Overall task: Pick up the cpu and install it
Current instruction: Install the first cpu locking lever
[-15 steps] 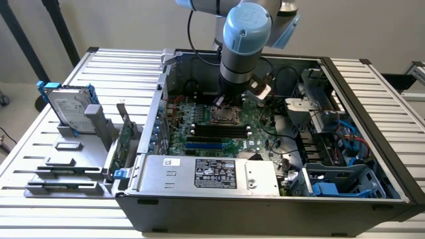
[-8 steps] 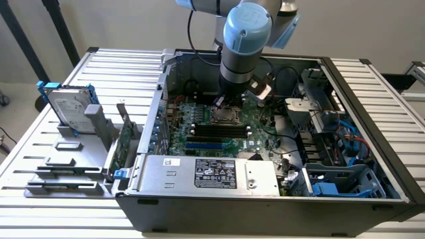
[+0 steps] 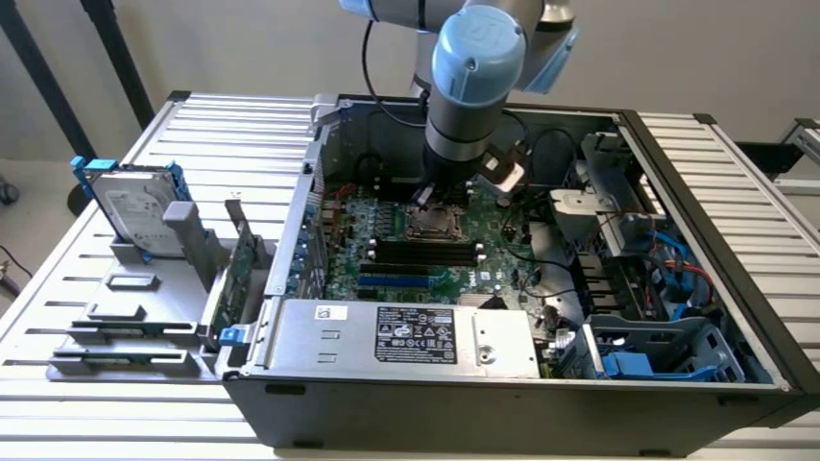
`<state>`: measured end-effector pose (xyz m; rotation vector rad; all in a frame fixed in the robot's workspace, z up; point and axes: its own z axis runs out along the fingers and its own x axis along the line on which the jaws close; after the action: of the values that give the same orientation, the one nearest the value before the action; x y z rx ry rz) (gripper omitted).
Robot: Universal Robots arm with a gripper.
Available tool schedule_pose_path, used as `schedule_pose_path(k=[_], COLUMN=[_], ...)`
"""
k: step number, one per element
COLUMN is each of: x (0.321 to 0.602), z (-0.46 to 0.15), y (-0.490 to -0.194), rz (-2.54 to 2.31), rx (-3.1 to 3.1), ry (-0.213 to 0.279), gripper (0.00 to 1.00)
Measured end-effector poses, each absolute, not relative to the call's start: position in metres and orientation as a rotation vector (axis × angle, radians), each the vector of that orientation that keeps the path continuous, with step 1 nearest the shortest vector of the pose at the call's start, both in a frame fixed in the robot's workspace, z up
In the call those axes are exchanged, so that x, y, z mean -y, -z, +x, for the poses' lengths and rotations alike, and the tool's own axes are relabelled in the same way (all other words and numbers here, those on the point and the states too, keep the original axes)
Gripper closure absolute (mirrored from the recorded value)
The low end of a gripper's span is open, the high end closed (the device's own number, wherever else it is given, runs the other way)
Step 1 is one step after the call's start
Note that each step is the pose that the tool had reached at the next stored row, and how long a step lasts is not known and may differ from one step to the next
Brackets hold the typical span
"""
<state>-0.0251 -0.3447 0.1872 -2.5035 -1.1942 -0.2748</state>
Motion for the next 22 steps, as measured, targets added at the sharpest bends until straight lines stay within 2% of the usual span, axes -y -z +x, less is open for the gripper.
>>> schedule_pose_path(k=[22], x=[0.3488], z=[-0.0224], y=[-0.1886], rz=[-2.496], rx=[1.207], ry=[0.269], gripper=[0.89])
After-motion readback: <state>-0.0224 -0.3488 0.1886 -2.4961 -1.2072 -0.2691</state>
